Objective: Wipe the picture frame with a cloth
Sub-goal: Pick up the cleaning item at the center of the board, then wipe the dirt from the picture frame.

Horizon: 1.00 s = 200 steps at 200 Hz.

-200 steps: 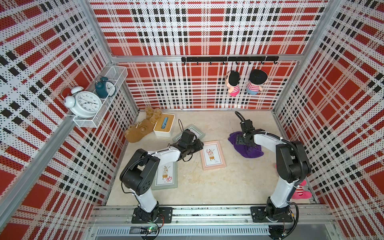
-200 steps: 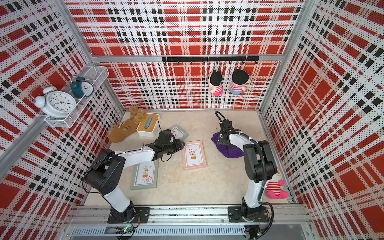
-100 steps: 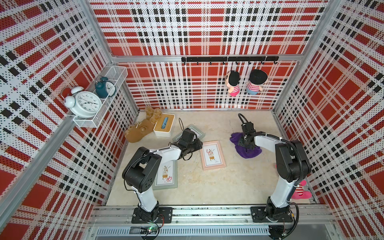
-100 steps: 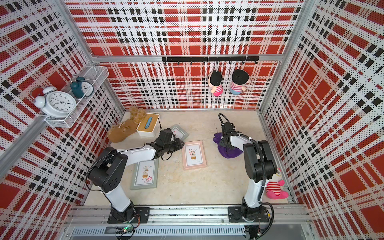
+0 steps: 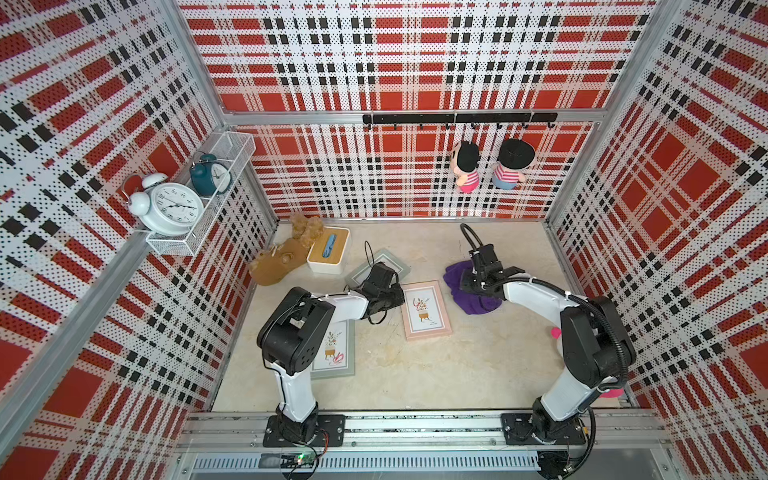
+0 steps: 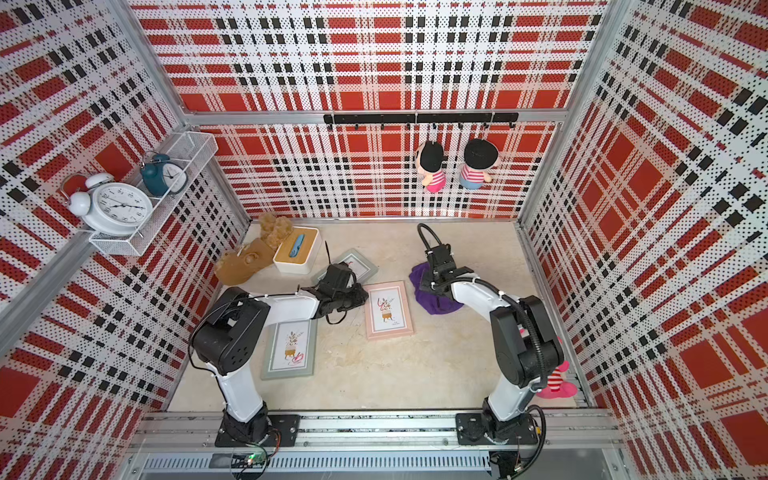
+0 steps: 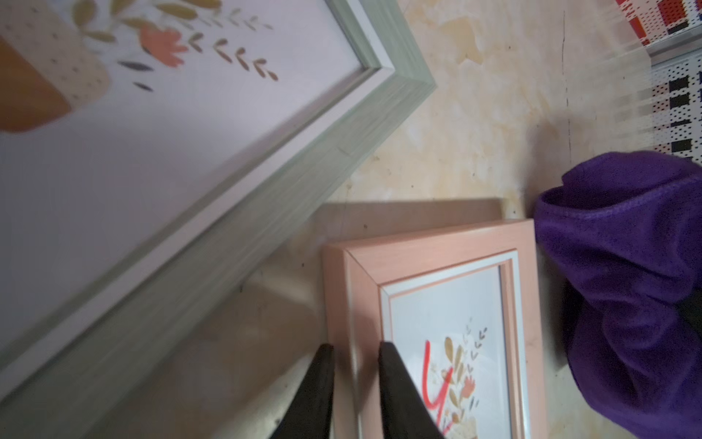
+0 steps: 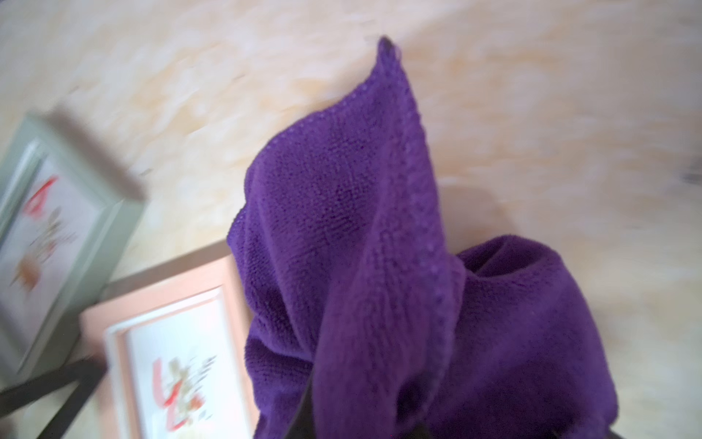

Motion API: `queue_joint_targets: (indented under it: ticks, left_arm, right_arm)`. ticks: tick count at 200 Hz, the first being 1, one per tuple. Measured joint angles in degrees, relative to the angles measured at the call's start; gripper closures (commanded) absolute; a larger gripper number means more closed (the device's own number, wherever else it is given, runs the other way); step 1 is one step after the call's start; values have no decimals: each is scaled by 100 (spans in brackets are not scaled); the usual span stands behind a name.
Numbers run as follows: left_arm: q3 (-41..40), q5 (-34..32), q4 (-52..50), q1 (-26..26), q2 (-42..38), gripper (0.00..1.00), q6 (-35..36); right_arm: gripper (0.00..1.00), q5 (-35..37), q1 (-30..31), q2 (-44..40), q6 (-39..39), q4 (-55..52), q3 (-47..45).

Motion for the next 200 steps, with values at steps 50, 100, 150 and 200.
queue_joint_targets:
  ticks: [50,100,150,200]
  left_arm:
    - [166,-63,-11,-11,131,77,26]
    - [175,-111,-33,-37,136,69,7]
    - [68,-162,-11,-184,68,76,-81]
    - [-129,-374,214,-227,-4,83,-409]
  right_arm:
    - [100,-243,542,632,-129,138,459]
    - [100,-199,621,1069,-133,2,785]
    - [100,-138,621,1093,-52,35,765]
    - [100,15,752,973,-28,192,546]
